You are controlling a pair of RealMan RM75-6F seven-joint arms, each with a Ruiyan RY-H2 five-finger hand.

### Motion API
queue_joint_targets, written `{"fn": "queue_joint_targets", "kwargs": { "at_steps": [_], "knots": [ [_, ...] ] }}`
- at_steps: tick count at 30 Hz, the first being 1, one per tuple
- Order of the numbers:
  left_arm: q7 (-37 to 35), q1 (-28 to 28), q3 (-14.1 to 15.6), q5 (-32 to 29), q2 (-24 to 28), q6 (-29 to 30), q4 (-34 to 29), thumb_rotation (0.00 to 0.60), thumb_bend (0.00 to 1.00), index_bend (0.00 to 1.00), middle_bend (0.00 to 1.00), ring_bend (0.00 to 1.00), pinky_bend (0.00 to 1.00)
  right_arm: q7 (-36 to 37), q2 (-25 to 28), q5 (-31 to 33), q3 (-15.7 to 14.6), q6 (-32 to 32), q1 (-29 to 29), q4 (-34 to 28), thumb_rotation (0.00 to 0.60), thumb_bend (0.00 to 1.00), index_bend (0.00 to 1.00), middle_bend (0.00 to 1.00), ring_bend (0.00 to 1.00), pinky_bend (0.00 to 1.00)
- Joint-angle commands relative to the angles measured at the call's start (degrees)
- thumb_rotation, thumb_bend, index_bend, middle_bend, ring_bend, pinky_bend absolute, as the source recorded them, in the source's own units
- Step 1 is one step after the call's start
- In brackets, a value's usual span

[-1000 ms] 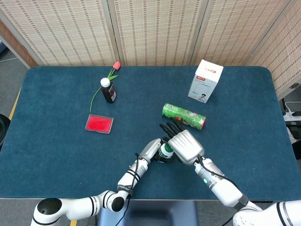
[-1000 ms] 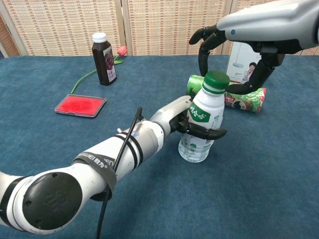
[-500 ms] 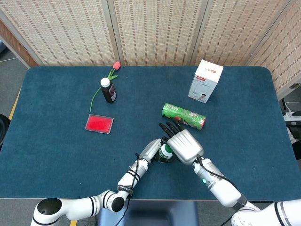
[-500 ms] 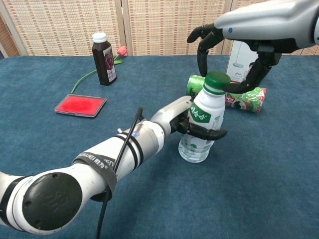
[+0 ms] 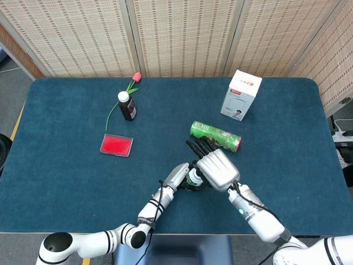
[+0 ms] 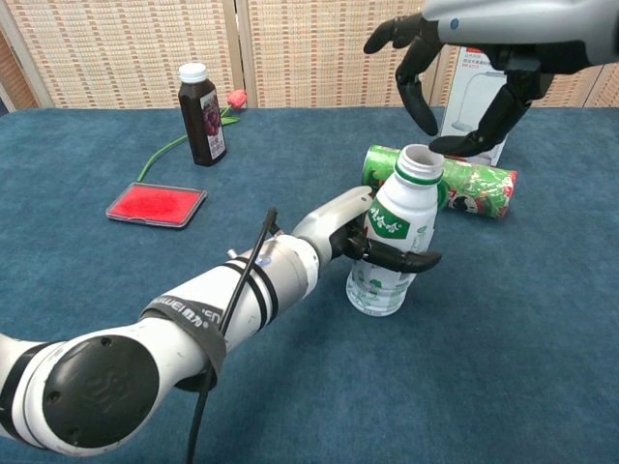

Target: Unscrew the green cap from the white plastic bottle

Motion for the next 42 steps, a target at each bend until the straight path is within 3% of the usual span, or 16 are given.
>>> {"fn": "queue_joint_targets", "kwargs": {
  "at_steps": [1, 4, 6, 13, 19, 22, 26, 28, 42],
  "knots": [
    [0.0, 0.01, -0.02, 0.04, 0.01, 0.07, 0.05, 0.6, 0.79, 0.75, 0.87, 0.52, 0.42, 0.47, 0.78, -0.31, 0.23, 0.55, -0.49, 0.07, 0.6, 0.27, 0.62, 0.01, 0.0, 0.0],
    [-0.14, 0.13, -0.06, 0.12, 0.24, 0.15, 0.11, 0.6, 0.78, 0.75, 0.87, 0.52, 0.42, 1.01, 2.23, -0.31, 0.17, 1.16, -1.28, 0.57, 0.6, 0.27, 0.61, 0.01, 0.0, 0.0],
    [-0.5, 0.29, -0.15, 0.25, 0.54, 0.25, 0.09, 0.6, 0.78, 0.75, 0.87, 0.52, 0.42, 1.84, 3.13, -0.51, -0.11, 1.45, -2.09, 1.24, 0.6, 0.27, 0.55, 0.02, 0.0, 0.0],
    [-2.86, 1.06, -0.61, -0.01, 1.48, -0.17, 0.37, 0.6, 0.74, 0.73, 0.83, 0.47, 0.34, 8.71, 6.99, -3.65, -1.69, -1.3, -5.31, 3.95, 0.6, 0.27, 0.2, 0.01, 0.0, 0.0],
    [-5.77, 1.57, -0.39, 0.46, 2.44, -1.54, 0.31, 0.6, 0.66, 0.6, 0.62, 0.28, 0.21, 11.18, 9.87, -9.2, -3.34, -1.74, -8.11, 4.77, 0.6, 0.27, 0.09, 0.01, 0.0, 0.0],
    [-7.81, 1.88, 0.68, 2.4, 3.12, -1.99, 0.12, 0.6, 0.6, 0.48, 0.48, 0.18, 0.17, 12.71, 10.9, -11.22, -3.77, -1.19, -9.72, 4.67, 0.6, 0.27, 0.07, 0.0, 0.0, 0.0],
    [-12.44, 1.86, 2.3, 6.05, 4.17, -3.22, -0.01, 0.6, 0.47, 0.05, 0.11, 0.01, 0.08, 13.54, 11.73, -12.14, -3.82, -1.51, -10.75, 4.98, 0.6, 0.27, 0.05, 0.0, 0.0, 0.0],
    [-14.07, 1.75, 2.68, 7.25, 4.41, -3.39, -0.01, 0.6, 0.44, 0.0, 0.02, 0.0, 0.05, 13.52, 11.92, -12.08, -3.65, -1.81, -10.91, 4.96, 0.6, 0.27, 0.05, 0.0, 0.0, 0.0],
    [-20.45, 1.73, 3.87, 11.7, 5.5, -0.44, -1.02, 0.6, 0.33, 0.0, 0.0, 0.0, 0.0, 13.44, 13.05, -12.49, -2.49, -2.77, -12.41, 4.08, 0.6, 0.27, 0.02, 0.0, 0.0, 0.0]
  ]
}}
